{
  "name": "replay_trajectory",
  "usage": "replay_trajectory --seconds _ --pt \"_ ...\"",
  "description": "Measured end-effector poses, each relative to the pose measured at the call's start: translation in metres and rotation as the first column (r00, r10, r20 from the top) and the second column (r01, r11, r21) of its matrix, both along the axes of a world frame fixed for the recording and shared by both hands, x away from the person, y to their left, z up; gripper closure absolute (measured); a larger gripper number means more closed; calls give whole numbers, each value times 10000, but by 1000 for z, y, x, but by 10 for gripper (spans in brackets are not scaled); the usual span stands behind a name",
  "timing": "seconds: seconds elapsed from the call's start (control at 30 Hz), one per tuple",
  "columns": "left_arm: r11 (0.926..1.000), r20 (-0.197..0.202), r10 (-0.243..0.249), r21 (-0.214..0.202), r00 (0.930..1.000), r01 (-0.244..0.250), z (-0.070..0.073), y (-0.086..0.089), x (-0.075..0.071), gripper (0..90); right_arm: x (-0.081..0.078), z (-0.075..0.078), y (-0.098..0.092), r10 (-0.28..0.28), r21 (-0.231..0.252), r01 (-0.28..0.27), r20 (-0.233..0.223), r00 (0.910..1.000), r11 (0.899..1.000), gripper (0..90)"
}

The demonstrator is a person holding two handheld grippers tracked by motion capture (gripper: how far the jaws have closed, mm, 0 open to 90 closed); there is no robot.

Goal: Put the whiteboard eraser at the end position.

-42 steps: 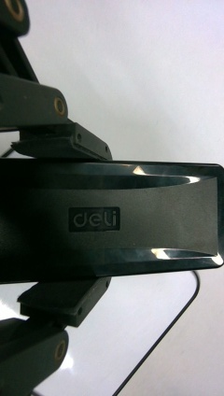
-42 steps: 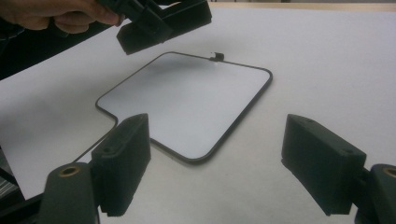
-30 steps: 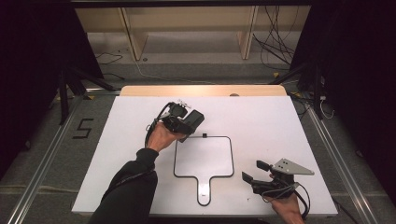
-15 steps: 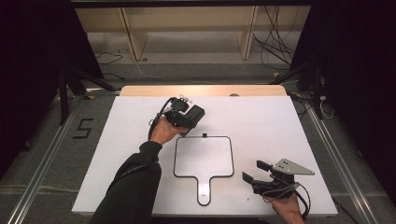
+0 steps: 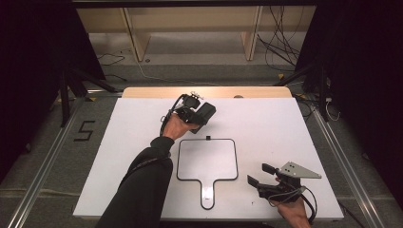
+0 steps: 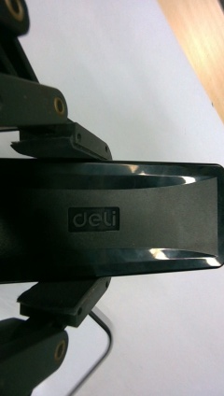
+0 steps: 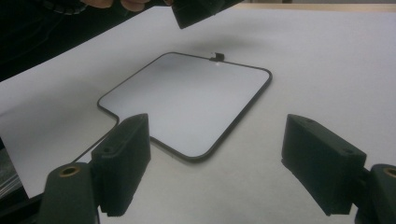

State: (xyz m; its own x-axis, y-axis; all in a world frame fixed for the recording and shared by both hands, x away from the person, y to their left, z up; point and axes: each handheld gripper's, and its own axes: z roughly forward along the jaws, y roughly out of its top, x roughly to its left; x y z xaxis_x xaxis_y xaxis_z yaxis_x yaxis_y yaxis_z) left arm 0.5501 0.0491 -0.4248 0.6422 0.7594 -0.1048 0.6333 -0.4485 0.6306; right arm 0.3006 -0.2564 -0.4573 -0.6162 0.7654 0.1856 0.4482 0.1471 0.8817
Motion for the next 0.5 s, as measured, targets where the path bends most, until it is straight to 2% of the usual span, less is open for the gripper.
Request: replay_trajectory --seconds 0.2,0.33,0.43,0.5 --pt "9993 1 -69 356 10000 69 -9 -9 7 400 0 1 -1 -1 22 1 50 10000 10000 245" --pt "9986 50 16 533 10000 -19 -13 -8 9 400 -1 1 1 31 -15 -31 24 10000 10000 245" --pt "9990 14 227 373 9997 -227 -16 -5 12 400 -1 1 2 69 -34 -69 0 10000 10000 245" --pt "9983 -15 302 494 9995 -300 -18 -5 14 400 -1 0 2 71 -31 -71 -10 10000 10000 245"
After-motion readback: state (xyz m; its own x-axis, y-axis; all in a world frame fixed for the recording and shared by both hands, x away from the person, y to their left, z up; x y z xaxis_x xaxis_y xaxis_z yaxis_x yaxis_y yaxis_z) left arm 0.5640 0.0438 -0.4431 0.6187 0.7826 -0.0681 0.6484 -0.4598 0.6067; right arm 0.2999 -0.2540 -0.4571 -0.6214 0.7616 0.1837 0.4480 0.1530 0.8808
